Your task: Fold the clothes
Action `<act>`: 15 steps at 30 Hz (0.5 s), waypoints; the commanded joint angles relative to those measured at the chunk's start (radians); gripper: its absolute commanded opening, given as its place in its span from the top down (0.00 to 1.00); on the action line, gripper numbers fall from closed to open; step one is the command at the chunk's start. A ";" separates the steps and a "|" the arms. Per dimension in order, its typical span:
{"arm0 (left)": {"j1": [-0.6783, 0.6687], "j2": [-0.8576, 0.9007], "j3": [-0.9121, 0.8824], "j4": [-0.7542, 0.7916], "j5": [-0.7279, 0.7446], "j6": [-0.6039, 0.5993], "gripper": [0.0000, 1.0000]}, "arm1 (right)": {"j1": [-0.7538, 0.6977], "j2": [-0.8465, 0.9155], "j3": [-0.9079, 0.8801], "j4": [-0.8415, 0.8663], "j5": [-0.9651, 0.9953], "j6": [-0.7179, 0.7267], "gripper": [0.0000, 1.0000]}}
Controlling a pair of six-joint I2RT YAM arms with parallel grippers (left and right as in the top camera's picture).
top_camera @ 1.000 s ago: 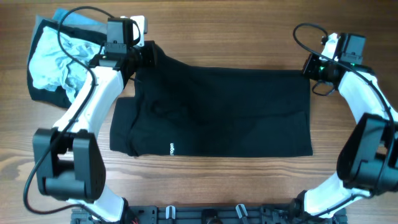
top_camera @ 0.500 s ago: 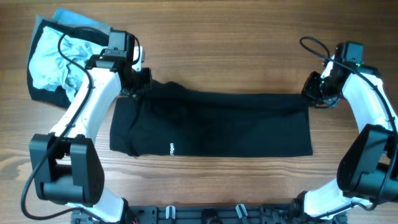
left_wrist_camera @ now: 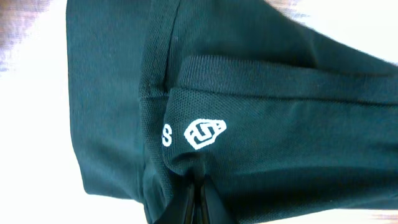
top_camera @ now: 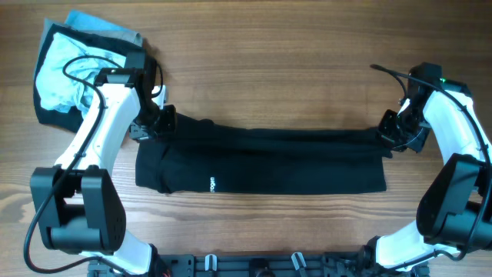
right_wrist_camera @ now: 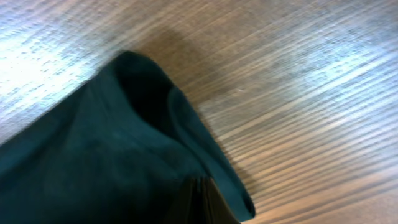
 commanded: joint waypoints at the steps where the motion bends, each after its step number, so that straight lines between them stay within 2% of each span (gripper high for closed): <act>1: 0.009 -0.019 -0.013 -0.008 -0.017 -0.002 0.96 | -0.006 -0.023 0.011 -0.008 0.070 0.008 0.96; 5: 0.009 -0.019 -0.030 -0.009 -0.017 -0.002 0.96 | -0.006 -0.023 0.010 -0.019 0.075 0.007 0.94; 6: 0.009 -0.019 -0.031 -0.014 -0.017 -0.003 0.95 | -0.006 -0.023 0.009 -0.026 0.079 0.007 0.91; 7: 0.009 -0.019 -0.031 -0.026 -0.017 -0.003 0.87 | -0.006 -0.023 0.009 -0.034 0.082 0.004 0.43; 8: 0.009 -0.019 -0.031 -0.039 -0.017 -0.005 0.72 | -0.006 -0.023 0.008 -0.040 0.084 0.002 0.33; 9: 0.009 -0.019 -0.031 -0.047 -0.017 -0.005 0.57 | -0.006 -0.023 0.008 -0.043 0.090 0.000 0.33; 10: 0.009 -0.019 -0.031 -0.056 -0.017 -0.005 0.53 | -0.006 -0.023 0.008 -0.043 0.097 0.001 0.33; 13: 0.009 -0.019 -0.031 -0.067 -0.017 -0.005 0.41 | -0.006 -0.023 0.008 -0.038 0.107 0.001 0.23; 15: 0.010 -0.019 -0.031 -0.055 -0.017 -0.005 0.38 | -0.006 -0.023 0.008 -0.026 0.101 0.001 0.22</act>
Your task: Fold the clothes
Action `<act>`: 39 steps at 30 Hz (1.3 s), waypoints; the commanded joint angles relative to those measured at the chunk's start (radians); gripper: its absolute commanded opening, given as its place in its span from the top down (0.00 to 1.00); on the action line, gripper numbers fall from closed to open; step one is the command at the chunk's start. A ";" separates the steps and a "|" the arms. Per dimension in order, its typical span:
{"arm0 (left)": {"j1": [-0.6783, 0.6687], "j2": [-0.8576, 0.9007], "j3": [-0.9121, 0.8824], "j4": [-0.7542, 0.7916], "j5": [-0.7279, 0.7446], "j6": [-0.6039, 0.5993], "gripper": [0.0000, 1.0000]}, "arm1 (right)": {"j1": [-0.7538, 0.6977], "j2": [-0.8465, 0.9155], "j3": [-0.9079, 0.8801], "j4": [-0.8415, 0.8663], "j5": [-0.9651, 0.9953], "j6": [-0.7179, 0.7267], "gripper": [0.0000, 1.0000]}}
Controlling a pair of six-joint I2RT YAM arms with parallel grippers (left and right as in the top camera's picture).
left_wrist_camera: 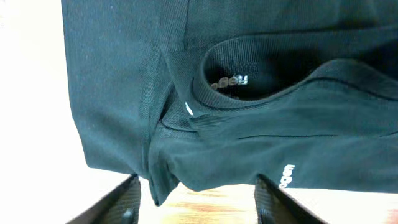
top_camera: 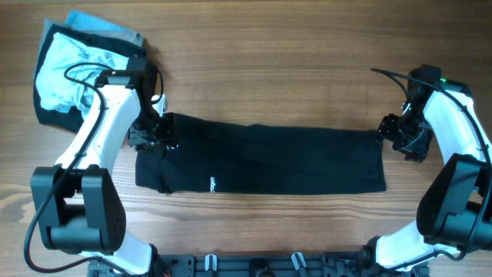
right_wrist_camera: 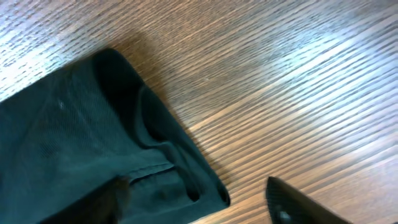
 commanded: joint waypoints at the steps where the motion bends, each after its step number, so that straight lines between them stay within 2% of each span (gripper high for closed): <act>1: 0.009 -0.019 -0.011 0.020 -0.008 -0.001 0.37 | -0.004 -0.023 0.008 0.019 0.021 0.002 0.21; 5: 0.008 -0.019 -0.011 0.117 0.016 -0.001 0.33 | -0.004 -0.023 0.008 0.049 -0.020 0.001 0.19; 8: 0.000 -0.019 -0.011 0.224 0.159 0.013 0.37 | -0.004 -0.023 0.008 0.072 -0.076 0.002 0.19; 10: -0.018 -0.016 -0.011 0.270 0.234 0.089 0.37 | -0.004 -0.023 0.008 0.080 -0.112 0.001 0.19; 16: -0.112 0.026 -0.013 0.389 0.232 0.259 0.35 | -0.004 -0.023 0.008 0.103 -0.161 0.001 0.19; 18: -0.134 0.043 -0.013 0.414 0.215 0.270 0.33 | -0.004 -0.023 0.008 0.102 -0.161 0.000 0.19; 22: -0.155 0.085 -0.013 0.437 0.179 0.269 0.35 | -0.004 -0.023 0.008 0.101 -0.161 -0.001 0.19; 24: -0.156 0.099 -0.013 0.430 0.180 0.268 0.42 | -0.004 -0.023 0.008 0.101 -0.161 -0.001 0.19; 27: -0.156 0.103 -0.013 0.412 0.180 0.265 0.45 | -0.004 -0.023 0.008 0.099 -0.161 -0.002 0.19; 30: -0.156 0.103 -0.013 0.375 0.199 0.265 0.65 | -0.004 -0.023 0.008 0.093 -0.160 -0.002 0.20; 33: -0.156 0.103 -0.013 0.327 0.216 0.265 0.80 | -0.004 -0.023 0.008 0.090 -0.160 -0.002 0.20; 35: -0.156 0.103 -0.013 0.304 0.218 0.265 0.82 | -0.004 -0.023 0.008 0.090 -0.160 -0.002 0.20; 36: -0.156 0.103 -0.013 0.298 0.218 0.265 0.82 | -0.004 -0.023 0.008 0.090 -0.160 -0.002 0.20; 37: -0.157 0.103 -0.015 0.299 0.218 0.265 0.76 | -0.004 -0.023 0.008 0.090 -0.160 -0.003 0.21; 39: -0.157 0.103 -0.017 0.301 0.218 0.265 0.52 | -0.004 -0.023 0.008 0.090 -0.161 -0.002 0.21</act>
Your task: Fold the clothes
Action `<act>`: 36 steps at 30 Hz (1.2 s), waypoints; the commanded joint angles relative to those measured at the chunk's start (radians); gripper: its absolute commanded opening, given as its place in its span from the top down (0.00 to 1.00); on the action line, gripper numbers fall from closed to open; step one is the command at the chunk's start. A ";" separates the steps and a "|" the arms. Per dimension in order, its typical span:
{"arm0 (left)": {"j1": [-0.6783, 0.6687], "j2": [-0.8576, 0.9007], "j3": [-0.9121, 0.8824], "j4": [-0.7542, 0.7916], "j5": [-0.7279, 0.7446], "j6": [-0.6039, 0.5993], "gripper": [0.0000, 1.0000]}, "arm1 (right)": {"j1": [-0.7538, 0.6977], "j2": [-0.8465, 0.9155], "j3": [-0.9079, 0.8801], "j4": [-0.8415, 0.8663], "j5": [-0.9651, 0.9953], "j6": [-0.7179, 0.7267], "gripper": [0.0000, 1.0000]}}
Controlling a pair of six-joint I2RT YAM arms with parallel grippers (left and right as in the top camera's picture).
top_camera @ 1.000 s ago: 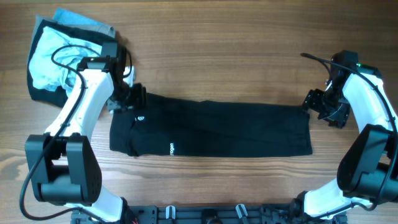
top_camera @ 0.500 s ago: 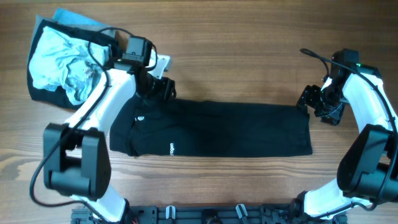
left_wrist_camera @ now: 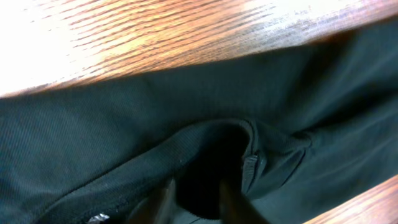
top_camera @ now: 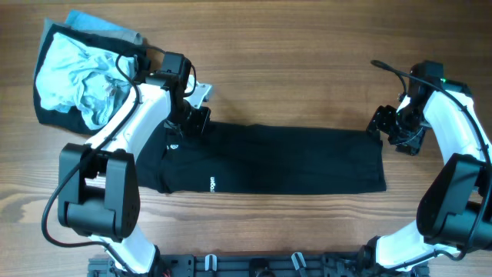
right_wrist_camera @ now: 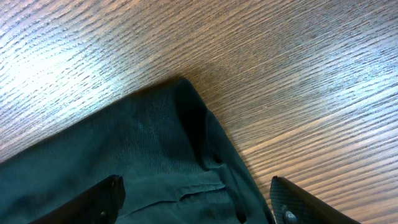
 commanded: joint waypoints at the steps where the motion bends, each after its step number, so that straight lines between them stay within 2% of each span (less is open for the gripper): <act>1: -0.002 0.008 -0.007 0.002 0.018 0.009 0.48 | -0.004 -0.023 0.008 -0.003 -0.016 -0.003 0.21; 2: -0.003 0.008 -0.007 0.002 0.018 0.009 0.48 | -0.004 -0.023 0.008 -0.003 -0.016 -0.003 0.22; 5: -0.016 0.012 -0.007 -0.002 0.055 0.006 0.55 | -0.004 -0.023 0.008 -0.004 -0.016 -0.003 0.22; 9: -0.056 0.020 -0.007 -0.002 0.084 0.006 0.78 | -0.004 -0.023 0.008 -0.007 -0.016 -0.003 0.23; 11: -0.083 0.030 -0.007 -0.002 0.085 0.006 0.95 | -0.004 -0.023 0.008 -0.008 -0.016 -0.003 0.23; 12: -0.096 0.036 -0.007 -0.007 0.085 0.006 0.96 | -0.004 -0.023 0.008 -0.008 -0.016 -0.003 0.22; 16: -0.145 0.049 -0.007 -0.053 0.080 -0.028 0.96 | -0.004 -0.023 0.008 -0.014 -0.016 -0.003 0.23; 19: -0.171 0.049 -0.007 -0.100 0.080 -0.096 0.96 | -0.004 -0.023 0.008 -0.016 -0.016 -0.003 0.23; 26: -0.193 0.048 -0.007 -0.301 0.084 -0.229 0.96 | -0.004 -0.023 0.008 -0.014 -0.016 -0.003 0.23; 32: -0.187 0.020 0.012 -0.368 0.080 -0.238 0.96 | -0.004 -0.023 0.008 -0.009 -0.016 -0.003 0.23; 33: -0.180 0.008 0.022 -0.367 0.058 -0.238 0.94 | -0.004 -0.023 0.008 -0.010 -0.016 -0.003 0.23; 35: -0.160 -0.018 0.042 -0.368 -0.023 -0.264 0.81 | -0.004 -0.023 0.008 -0.011 -0.016 -0.003 0.23; 36: -0.149 -0.027 0.048 -0.368 -0.064 -0.290 0.78 | -0.004 -0.023 0.008 -0.011 -0.016 -0.003 0.23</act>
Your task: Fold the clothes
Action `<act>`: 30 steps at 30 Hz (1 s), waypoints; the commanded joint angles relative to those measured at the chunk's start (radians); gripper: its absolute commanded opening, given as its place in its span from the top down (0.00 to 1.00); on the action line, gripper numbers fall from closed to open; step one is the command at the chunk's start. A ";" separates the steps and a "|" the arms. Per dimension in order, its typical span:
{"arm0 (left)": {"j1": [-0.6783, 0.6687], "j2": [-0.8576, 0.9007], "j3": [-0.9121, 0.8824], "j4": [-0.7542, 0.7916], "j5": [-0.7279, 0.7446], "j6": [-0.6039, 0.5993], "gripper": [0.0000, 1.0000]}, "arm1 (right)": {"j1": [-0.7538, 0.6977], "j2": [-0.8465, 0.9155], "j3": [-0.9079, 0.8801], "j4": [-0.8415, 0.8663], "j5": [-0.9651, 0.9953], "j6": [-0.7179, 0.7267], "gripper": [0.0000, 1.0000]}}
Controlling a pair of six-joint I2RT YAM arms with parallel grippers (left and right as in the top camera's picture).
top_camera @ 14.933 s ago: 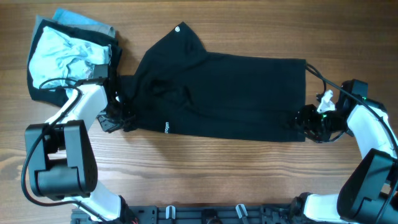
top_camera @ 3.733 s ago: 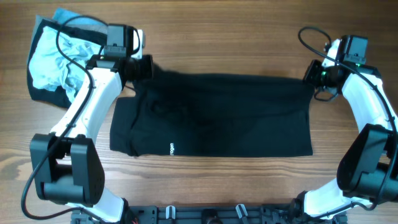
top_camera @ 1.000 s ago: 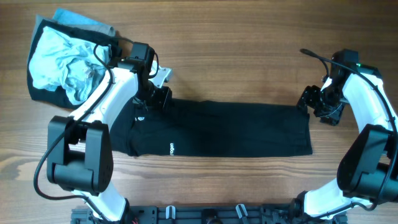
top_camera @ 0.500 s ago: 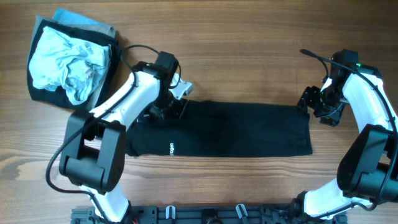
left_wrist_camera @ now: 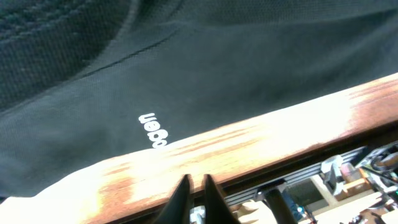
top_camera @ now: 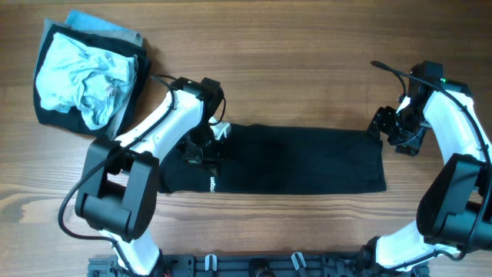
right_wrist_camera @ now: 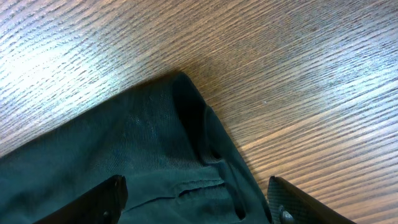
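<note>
A black garment [top_camera: 292, 161] lies folded in a long strip across the table, its small white logo [top_camera: 213, 184] near the front left. My left gripper [top_camera: 206, 150] is over the strip's left part. In the left wrist view it [left_wrist_camera: 194, 186] is shut with nothing seen between the fingers, past the cloth [left_wrist_camera: 217, 62] and logo [left_wrist_camera: 153, 129], towards the table's front edge. My right gripper [top_camera: 388, 129] stands open at the strip's far right corner. In the right wrist view its fingers [right_wrist_camera: 102, 196] are spread either side of that corner [right_wrist_camera: 186, 124].
A pile of clothes [top_camera: 84, 73], light blue on black, lies at the table's far left corner. Bare wooden table [top_camera: 292, 69] surrounds the strip. A rail with fittings [left_wrist_camera: 298, 186] runs along the front edge.
My left gripper has moved from the strip's far left edge to over its left part, nearer the front, and its jaws have shut. The strip's left end looks shorter. The right arm has not moved.
Both grippers were shut on the far edge of the black garment, one at each end. Then both were open and the garment lay flat as a strip. The left gripper then stood slightly open at the collar edge, and is now shut over the left part.
</note>
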 commanded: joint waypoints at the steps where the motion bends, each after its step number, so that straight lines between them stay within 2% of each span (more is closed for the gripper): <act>1: 0.053 -0.076 0.048 0.000 -0.168 -0.095 0.73 | -0.004 -0.023 0.008 0.001 -0.016 -0.003 0.23; 2: 0.073 -0.089 0.048 0.006 -0.225 -0.127 0.62 | -0.004 -0.023 0.008 0.001 -0.016 -0.003 0.23; 4: 0.122 -0.105 0.048 0.029 -0.321 -0.194 0.56 | -0.004 -0.023 0.008 0.001 -0.016 -0.003 0.23; 7: 0.220 -0.102 0.039 0.109 -0.319 -0.226 0.56 | -0.004 -0.023 0.008 0.002 -0.016 -0.003 0.22; 11: 0.283 -0.102 -0.001 0.174 -0.288 -0.246 0.60 | -0.004 -0.023 0.008 0.002 -0.016 -0.003 0.22; 17: 0.296 -0.102 -0.081 0.227 -0.285 -0.246 0.61 | -0.004 -0.023 0.008 0.007 -0.016 -0.003 0.23; 18: 0.296 -0.102 -0.092 0.237 -0.285 -0.246 0.63 | -0.004 -0.023 0.008 0.008 -0.016 -0.002 0.23; 19: 0.296 -0.102 -0.105 0.249 -0.285 -0.246 0.70 | -0.004 -0.023 0.008 0.009 -0.016 -0.002 0.22; 20: 0.296 -0.102 -0.111 0.252 -0.283 -0.246 0.86 | -0.004 -0.023 0.008 0.009 -0.016 -0.002 0.22; 21: 0.296 -0.102 -0.112 0.244 -0.277 -0.246 0.96 | -0.004 -0.023 0.008 0.009 -0.016 -0.002 0.22; 30: 0.297 -0.140 -0.112 0.069 -0.281 -0.217 0.96 | -0.004 -0.023 0.008 0.009 -0.015 -0.003 0.22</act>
